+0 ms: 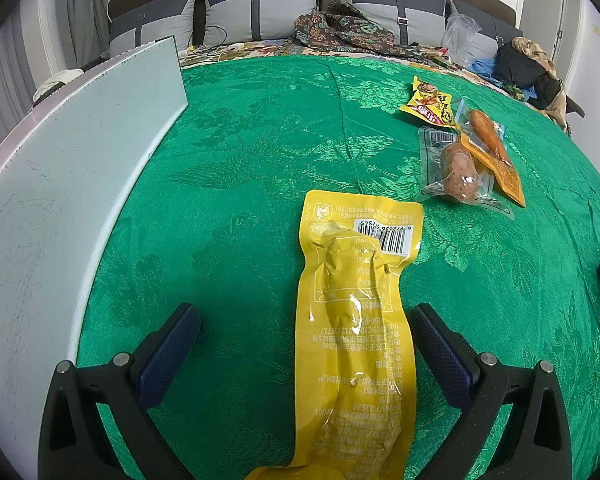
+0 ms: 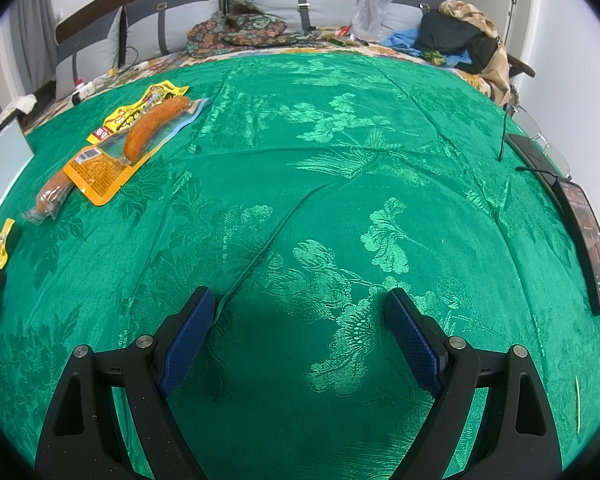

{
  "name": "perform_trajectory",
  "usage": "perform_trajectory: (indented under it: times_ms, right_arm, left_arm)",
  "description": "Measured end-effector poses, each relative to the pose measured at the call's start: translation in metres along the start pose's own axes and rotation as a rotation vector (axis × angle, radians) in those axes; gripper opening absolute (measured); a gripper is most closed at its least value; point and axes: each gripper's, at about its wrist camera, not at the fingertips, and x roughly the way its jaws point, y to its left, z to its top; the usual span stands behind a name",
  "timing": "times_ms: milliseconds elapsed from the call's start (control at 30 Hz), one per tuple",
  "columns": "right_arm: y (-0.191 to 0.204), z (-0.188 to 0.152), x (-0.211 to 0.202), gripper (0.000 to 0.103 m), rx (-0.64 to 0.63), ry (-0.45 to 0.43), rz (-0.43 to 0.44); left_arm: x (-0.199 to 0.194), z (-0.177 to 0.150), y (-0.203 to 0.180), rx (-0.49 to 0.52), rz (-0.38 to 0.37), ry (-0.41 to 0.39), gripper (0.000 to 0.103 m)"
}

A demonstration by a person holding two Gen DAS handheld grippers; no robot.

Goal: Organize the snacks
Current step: 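Hold the long yellow packet with the left tool above the bedspread, then grasp the clear bag of brown sausage with right tool while left tool holds yellow packet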

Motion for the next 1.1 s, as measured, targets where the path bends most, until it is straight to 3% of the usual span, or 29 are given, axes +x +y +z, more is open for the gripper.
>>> perform_trajectory:
  times_ms: [133,267,367,467,533,667,767,900,933,1000,1100]
  right_arm:
    - [0.000,0.001,0.001,0.092,-0.001,0.006,0.001]
    - [0.010,0.018,0.001,0.091,0.040,0.124,-0.031]
    - [0.039,0.034,-0.008,0.091,0.197,0.149,0.216]
    - [0.104,0.053,0.006,0.090,0.241,0.253,0.424]
    - [0.143,0.068,0.020,0.090,0.250,0.296,0.452]
    - [0.201,0.092,0.053,0.092,0.209,0.359,0.372]
    - [0.233,0.104,0.063,0.092,0.155,0.343,0.272]
    - [0.261,0.103,0.067,0.090,-0.030,0.315,0.150]
    - [0.265,0.100,0.066,0.087,-0.074,0.301,0.131]
    - [0.265,0.094,0.060,0.070,-0.115,0.264,0.109]
    - [0.254,0.087,0.049,0.057,-0.141,0.227,0.147]
  left_arm:
    - [0.000,0.000,0.000,0.000,0.000,0.000,0.103]
    - [0.000,0.000,0.000,0.000,0.001,0.000,0.103]
    - [0.000,0.000,0.000,0.001,0.001,0.000,0.103]
    - [0.000,0.000,0.000,0.000,0.000,0.000,0.103]
    - [0.000,0.000,0.000,0.000,0.000,0.000,0.103]
    - [0.001,0.000,0.000,0.000,0.000,0.000,0.103]
    - [0.000,0.000,0.000,0.000,0.001,0.000,0.103]
    - [0.001,0.000,0.000,0.000,0.001,0.000,0.103]
    - [0.000,0.000,0.000,0.000,0.000,0.000,0.103]
    - [0.001,0.000,0.000,0.000,0.000,0.000,0.103]
    - [0.000,0.000,0.000,0.000,0.000,0.000,0.103]
